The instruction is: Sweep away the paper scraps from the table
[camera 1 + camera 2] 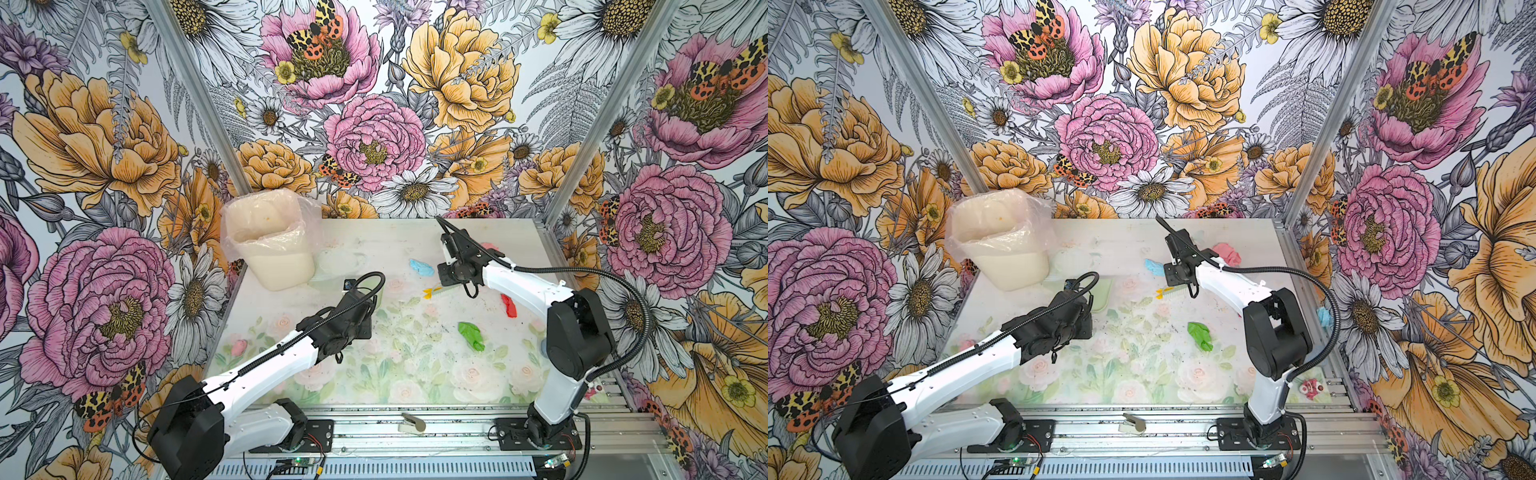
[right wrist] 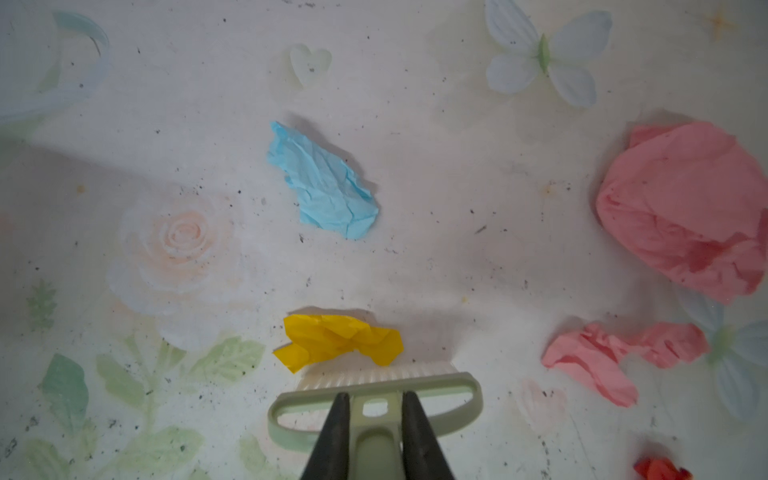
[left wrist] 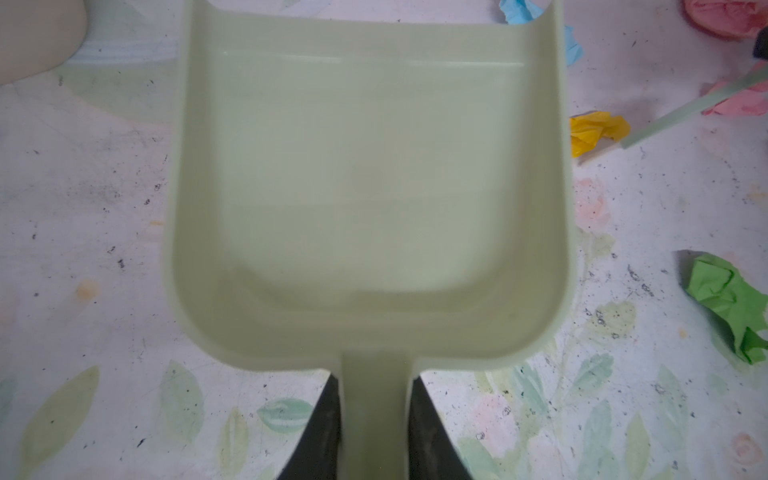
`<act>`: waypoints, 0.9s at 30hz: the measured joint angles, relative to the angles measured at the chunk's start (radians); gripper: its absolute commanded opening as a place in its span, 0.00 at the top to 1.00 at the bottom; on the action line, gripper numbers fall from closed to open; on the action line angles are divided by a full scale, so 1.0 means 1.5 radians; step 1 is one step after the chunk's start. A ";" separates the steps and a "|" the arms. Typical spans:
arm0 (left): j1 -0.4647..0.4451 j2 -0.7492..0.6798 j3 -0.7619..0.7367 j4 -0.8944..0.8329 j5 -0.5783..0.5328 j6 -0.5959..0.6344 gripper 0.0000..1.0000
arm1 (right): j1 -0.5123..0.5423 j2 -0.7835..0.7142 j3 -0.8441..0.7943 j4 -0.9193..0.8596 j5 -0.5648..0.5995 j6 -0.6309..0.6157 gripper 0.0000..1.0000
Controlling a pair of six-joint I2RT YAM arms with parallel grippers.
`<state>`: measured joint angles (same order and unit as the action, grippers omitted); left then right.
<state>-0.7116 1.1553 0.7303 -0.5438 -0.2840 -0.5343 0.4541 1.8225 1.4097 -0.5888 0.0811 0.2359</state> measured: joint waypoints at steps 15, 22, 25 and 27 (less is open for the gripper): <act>-0.056 0.078 0.009 0.001 -0.022 -0.012 1.00 | 0.010 -0.034 0.041 0.012 -0.073 -0.014 1.00; -0.115 0.141 0.036 0.001 -0.035 -0.011 1.00 | -0.007 -0.027 0.129 0.045 -0.036 -0.003 1.00; -0.142 0.176 0.055 0.003 -0.035 -0.011 1.00 | -0.011 0.035 0.207 0.066 -0.021 0.012 1.00; -0.161 0.200 0.067 0.006 -0.035 -0.009 1.00 | -0.014 0.082 0.250 0.077 -0.016 0.022 1.00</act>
<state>-0.9539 1.4559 0.8310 -0.5354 -0.3370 -0.5476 0.4324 1.9450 1.7847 -0.4740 0.0566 0.2687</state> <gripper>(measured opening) 0.223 0.196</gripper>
